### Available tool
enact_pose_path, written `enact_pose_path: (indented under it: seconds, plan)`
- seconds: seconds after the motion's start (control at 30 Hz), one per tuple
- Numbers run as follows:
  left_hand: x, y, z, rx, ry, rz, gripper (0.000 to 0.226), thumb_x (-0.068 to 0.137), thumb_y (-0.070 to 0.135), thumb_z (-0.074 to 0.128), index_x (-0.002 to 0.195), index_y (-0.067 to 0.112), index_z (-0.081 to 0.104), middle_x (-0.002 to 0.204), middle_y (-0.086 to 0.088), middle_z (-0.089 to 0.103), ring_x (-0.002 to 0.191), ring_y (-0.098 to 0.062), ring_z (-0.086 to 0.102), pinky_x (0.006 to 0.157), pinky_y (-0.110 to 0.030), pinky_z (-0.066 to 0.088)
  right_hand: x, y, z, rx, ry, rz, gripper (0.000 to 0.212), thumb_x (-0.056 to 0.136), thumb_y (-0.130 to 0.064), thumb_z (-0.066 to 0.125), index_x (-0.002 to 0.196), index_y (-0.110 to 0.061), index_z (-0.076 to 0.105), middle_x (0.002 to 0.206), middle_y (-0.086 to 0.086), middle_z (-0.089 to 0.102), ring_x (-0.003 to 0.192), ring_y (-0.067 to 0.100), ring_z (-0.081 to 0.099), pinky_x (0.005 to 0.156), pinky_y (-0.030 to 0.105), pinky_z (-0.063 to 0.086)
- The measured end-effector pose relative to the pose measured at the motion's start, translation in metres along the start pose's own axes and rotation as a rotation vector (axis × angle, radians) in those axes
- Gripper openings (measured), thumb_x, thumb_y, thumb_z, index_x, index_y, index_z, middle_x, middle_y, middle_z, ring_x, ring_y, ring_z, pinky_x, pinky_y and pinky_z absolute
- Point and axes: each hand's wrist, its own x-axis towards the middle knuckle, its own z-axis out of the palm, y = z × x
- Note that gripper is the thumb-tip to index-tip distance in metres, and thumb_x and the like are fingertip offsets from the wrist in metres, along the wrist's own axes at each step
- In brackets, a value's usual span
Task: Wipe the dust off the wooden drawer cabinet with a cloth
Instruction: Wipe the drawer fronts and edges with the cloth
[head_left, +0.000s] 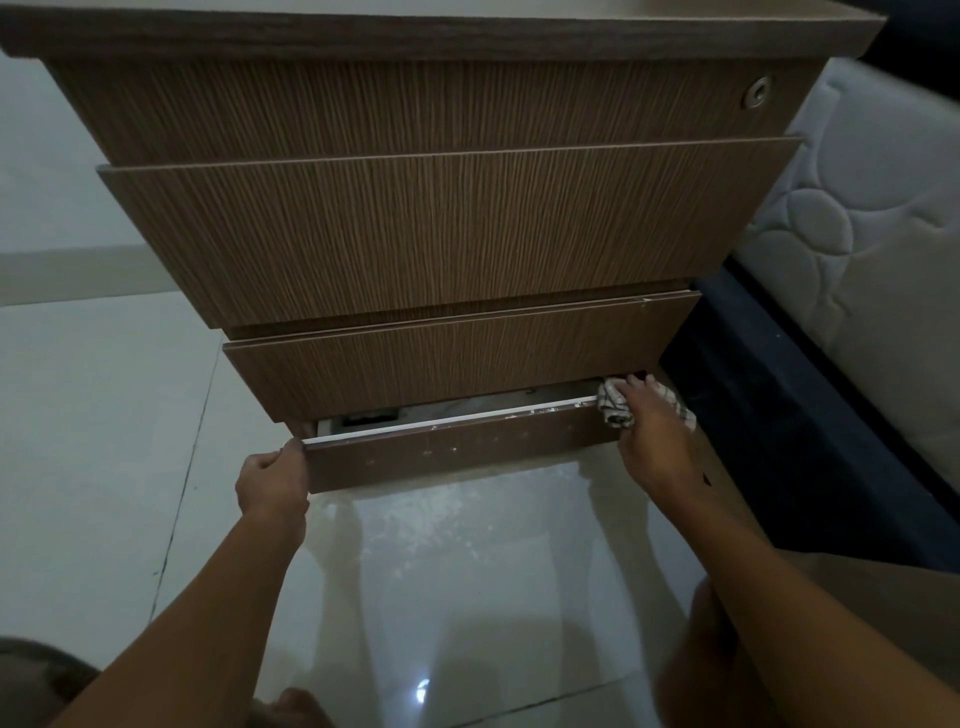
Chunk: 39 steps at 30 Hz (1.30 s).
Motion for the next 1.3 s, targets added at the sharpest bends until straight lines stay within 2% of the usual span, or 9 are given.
enact_pose_path:
  seconds: [0.17,0.43,0.57,0.7,0.83,0.97,1.13,1.23,1.3]
  plan:
    - [-0.001,0.0,0.0,0.031,0.003,0.04,0.019,0.095,0.03,0.055,0.103,0.014,0.048,0.105,-0.012,0.052,0.095,-0.028,0.049,0.088,-0.043,0.048,-0.003,-0.013,0.008,-0.016,-0.01,-0.051,0.06,0.082,0.01,0.048,0.138,-0.013,0.052,0.145,0.009,0.048,0.142,0.023,0.031,0.116,0.037,0.026]
    - [0.003,-0.003,-0.013,0.059,-0.042,0.044,0.026,0.098,0.03,0.046,0.109,0.01,0.059,0.105,-0.01,0.059,0.1,-0.027,0.055,0.093,-0.045,0.048,-0.019,-0.048,0.028,0.001,-0.015,-0.107,0.06,0.086,0.009,0.052,0.142,-0.011,0.046,0.149,0.01,0.043,0.144,0.021,0.026,0.116,0.03,0.019]
    - [0.01,-0.005,-0.023,0.007,-0.113,-0.003,0.02,0.097,0.022,0.047,0.105,0.011,0.061,0.097,-0.005,0.06,0.097,-0.023,0.054,0.088,-0.042,0.047,-0.028,-0.069,0.038,-0.004,-0.001,-0.115,0.06,0.086,0.007,0.057,0.142,-0.01,0.044,0.149,0.01,0.043,0.144,0.022,0.027,0.115,0.028,0.016]
    - [0.007,-0.004,-0.029,-0.047,-0.179,-0.033,0.02,0.1,0.023,0.043,0.11,0.013,0.057,0.115,-0.005,0.059,0.113,-0.023,0.054,0.1,-0.044,0.042,-0.036,-0.093,0.051,0.004,0.013,-0.12,0.06,0.087,0.005,0.058,0.143,-0.012,0.044,0.15,0.009,0.042,0.144,0.021,0.027,0.116,0.031,0.02]
    - [0.013,-0.002,-0.035,-0.013,-0.202,-0.058,0.037,0.102,0.031,0.036,0.128,0.011,0.055,0.131,-0.006,0.06,0.127,-0.023,0.05,0.104,-0.045,0.038,-0.045,-0.117,0.067,0.006,0.016,-0.144,0.062,0.087,0.003,0.059,0.144,-0.015,0.043,0.151,0.005,0.042,0.144,0.018,0.027,0.117,0.029,0.019]
    - [0.02,-0.002,-0.04,0.016,-0.259,-0.047,0.044,0.103,0.032,0.03,0.118,0.006,0.062,0.117,-0.003,0.064,0.127,-0.021,0.05,0.107,-0.046,0.035,-0.055,-0.143,0.079,0.04,0.007,-0.187,0.061,0.086,0.003,0.059,0.143,-0.014,0.044,0.15,0.005,0.042,0.144,0.017,0.028,0.113,0.023,0.013]
    - [0.021,0.003,-0.044,0.032,-0.309,-0.026,0.033,0.104,0.03,0.029,0.102,0.011,0.056,0.13,-0.007,0.061,0.132,-0.023,0.046,0.112,-0.05,0.032,-0.062,-0.176,0.091,0.095,-0.054,-0.255,0.06,0.083,0.007,0.058,0.138,-0.013,0.05,0.144,0.006,0.049,0.139,0.02,0.036,0.119,0.033,0.02]
    - [0.019,0.003,-0.049,0.014,-0.363,-0.035,0.044,0.105,0.032,0.025,0.09,0.019,0.065,0.129,-0.007,0.063,0.131,-0.02,0.047,0.113,-0.05,0.031,-0.065,-0.196,0.1,0.114,-0.095,-0.307,0.059,0.082,0.006,0.06,0.137,-0.012,0.052,0.142,0.007,0.052,0.136,0.021,0.041,0.118,0.036,0.023]
    - [0.02,0.003,-0.052,0.005,-0.401,-0.049,0.051,0.105,0.033,0.022,0.091,0.019,0.069,0.13,-0.005,0.063,0.131,-0.018,0.046,0.113,-0.05,0.031,-0.069,-0.211,0.105,0.121,-0.12,-0.344,0.059,0.083,0.005,0.061,0.138,-0.012,0.05,0.143,0.007,0.05,0.137,0.021,0.04,0.119,0.036,0.021]
